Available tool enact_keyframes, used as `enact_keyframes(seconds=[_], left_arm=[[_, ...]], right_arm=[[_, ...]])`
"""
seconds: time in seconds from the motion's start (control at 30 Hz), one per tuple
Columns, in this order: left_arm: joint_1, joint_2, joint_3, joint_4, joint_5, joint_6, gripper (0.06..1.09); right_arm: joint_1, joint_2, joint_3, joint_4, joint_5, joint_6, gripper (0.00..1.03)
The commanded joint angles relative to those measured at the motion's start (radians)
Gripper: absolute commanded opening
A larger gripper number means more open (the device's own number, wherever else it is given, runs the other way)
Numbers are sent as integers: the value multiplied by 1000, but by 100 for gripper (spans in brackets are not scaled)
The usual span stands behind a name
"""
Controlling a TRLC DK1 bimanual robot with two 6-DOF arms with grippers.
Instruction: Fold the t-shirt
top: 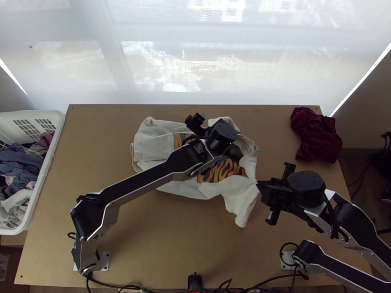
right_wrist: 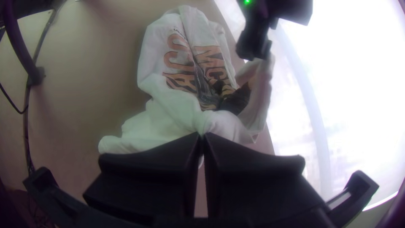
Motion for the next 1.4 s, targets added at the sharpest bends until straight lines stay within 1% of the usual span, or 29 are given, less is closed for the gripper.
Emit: enact_keyframes(seconds=[0.0, 0.07, 0.17, 0.23, 0.37, 0.47, 0.6, 0.7, 0.77, 0.9, 1.0, 1.1, 1.23, 1.3, 1.37], left_arm=[[-28, -5, 70, -425, 151, -189, 103], [-21, -10, 100, -559, 194, -215, 103], [-5, -36, 107, -738, 209, -275, 103], [8, -68, 87, -827, 241, -301, 103], [6, -176, 11, -841, 240, -313, 103], [0, -249, 16, -847, 240, -302, 103], [6, -364, 5, -902, 246, -310, 103], [35, -475, -101, -905, 244, -310, 103], [54, -559, -219, -870, 244, -306, 103], [114, -722, -535, -733, 244, -250, 103], [157, -776, -743, -597, 244, -187, 103], [195, -785, -884, -454, 244, -137, 103], [321, -772, -1027, -299, 322, -56, 103], [405, -765, -1068, -252, 358, -20, 102], [509, -742, -1075, -239, 445, 1, 102]], right_arm=[[-17, -17, -15, 3, -3, 15, 3], [-23, -17, -15, 3, -3, 19, 3], [-40, -11, -20, 4, -3, 19, 3], [-55, -9, -22, 7, -3, 21, 3], [-69, 0, -25, 17, -3, 32, 3], [-73, 8, -25, 27, -3, 39, 3], [-80, 15, -20, 33, -3, 45, 3], [-93, 15, -22, 35, -3, 50, 3], [-95, 17, -23, 35, -3, 55, 3], [-103, 23, -22, 35, -3, 56, 3], [-113, 31, -17, 35, -3, 53, 3], [-129, 37, -9, 35, -2, 47, 3], [-150, 44, 6, 35, -2, 45, 3], [-155, 46, 12, 35, -2, 45, 3], [-166, 46, 15, 33, 0, 45, 3]])
